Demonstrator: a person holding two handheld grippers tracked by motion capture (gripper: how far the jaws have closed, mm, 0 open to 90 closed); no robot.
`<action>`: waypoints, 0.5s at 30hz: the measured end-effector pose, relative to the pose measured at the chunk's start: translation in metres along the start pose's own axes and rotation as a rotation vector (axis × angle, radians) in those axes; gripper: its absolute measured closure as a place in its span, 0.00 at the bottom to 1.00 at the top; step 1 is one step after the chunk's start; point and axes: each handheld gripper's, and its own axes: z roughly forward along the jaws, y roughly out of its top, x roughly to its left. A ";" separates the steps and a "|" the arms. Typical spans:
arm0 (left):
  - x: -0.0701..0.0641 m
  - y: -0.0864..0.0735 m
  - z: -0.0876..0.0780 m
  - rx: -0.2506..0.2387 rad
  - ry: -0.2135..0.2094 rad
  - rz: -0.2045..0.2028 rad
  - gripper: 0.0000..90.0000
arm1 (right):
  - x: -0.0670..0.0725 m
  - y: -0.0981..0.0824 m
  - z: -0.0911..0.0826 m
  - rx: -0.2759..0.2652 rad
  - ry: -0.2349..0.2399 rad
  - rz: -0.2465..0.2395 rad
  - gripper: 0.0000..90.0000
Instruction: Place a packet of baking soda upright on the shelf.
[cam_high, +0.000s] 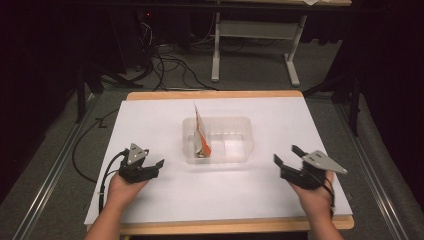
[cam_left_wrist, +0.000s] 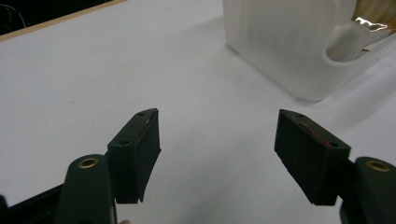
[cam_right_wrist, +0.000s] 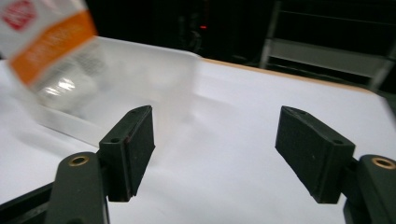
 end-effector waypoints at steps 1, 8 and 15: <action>0.000 0.000 0.000 0.000 0.000 0.000 0.35 | 0.000 0.000 0.000 0.000 0.000 0.000 0.32; -0.002 0.001 0.001 0.003 -0.003 0.006 0.35 | -0.046 -0.031 -0.025 0.042 -0.123 0.084 0.34; -0.004 0.001 0.001 0.002 -0.006 0.013 0.35 | -0.034 -0.033 -0.008 0.092 -0.093 0.035 0.34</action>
